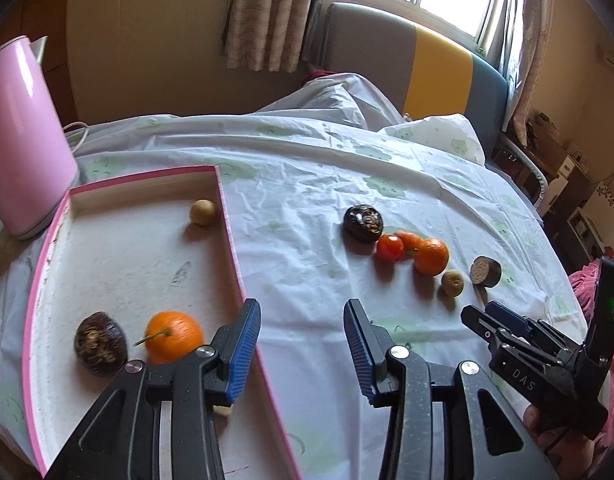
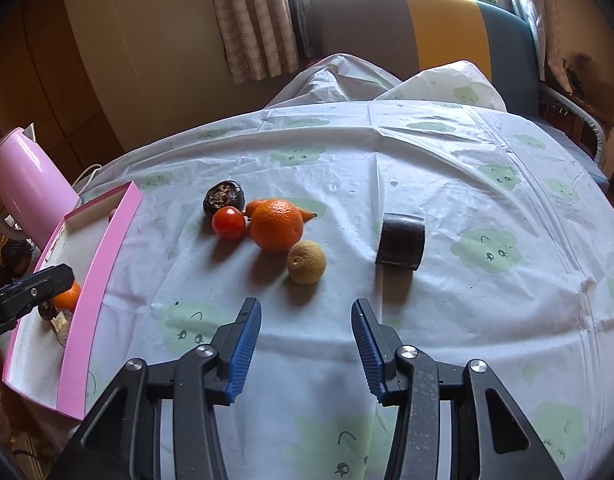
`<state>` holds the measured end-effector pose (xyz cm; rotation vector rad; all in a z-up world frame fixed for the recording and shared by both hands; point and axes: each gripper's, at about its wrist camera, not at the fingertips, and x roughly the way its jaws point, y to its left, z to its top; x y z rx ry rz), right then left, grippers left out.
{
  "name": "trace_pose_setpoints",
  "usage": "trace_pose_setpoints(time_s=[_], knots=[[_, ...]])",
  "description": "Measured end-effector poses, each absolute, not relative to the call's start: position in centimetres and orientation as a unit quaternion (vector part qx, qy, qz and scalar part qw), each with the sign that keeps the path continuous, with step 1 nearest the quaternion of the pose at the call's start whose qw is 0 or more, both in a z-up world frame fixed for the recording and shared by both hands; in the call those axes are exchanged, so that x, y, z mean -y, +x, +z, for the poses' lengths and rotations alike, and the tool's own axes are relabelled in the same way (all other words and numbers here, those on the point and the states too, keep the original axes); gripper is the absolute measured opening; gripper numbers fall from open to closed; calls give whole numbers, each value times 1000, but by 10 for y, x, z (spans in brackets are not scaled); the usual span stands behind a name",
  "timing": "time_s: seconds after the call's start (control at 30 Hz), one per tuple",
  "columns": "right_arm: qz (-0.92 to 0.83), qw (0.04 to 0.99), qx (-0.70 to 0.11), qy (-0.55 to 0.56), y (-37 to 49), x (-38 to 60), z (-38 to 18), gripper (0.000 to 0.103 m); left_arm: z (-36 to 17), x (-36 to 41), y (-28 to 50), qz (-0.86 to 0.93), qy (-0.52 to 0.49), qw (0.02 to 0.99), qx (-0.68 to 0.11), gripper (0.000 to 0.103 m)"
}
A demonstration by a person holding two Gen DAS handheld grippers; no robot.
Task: Organize fruits
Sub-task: 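Withdraw the right gripper and move the left gripper toward the red tomato, then grasp the red tomato with left while right grasps a small wrinkled tan fruit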
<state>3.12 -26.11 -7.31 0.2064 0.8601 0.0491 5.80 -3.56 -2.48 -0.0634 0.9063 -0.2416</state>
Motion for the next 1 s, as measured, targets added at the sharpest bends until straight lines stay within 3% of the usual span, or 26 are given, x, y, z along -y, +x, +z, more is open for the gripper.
trace_pose_setpoints(time_s=[0.33, 1.0], knots=[[9, 899, -422, 117, 36, 280, -79, 46, -39, 74, 90, -153, -40, 873, -462, 39], [43, 902, -414, 111, 47, 278, -81, 46, -68, 120, 139, -162, -52, 857, -486, 39]])
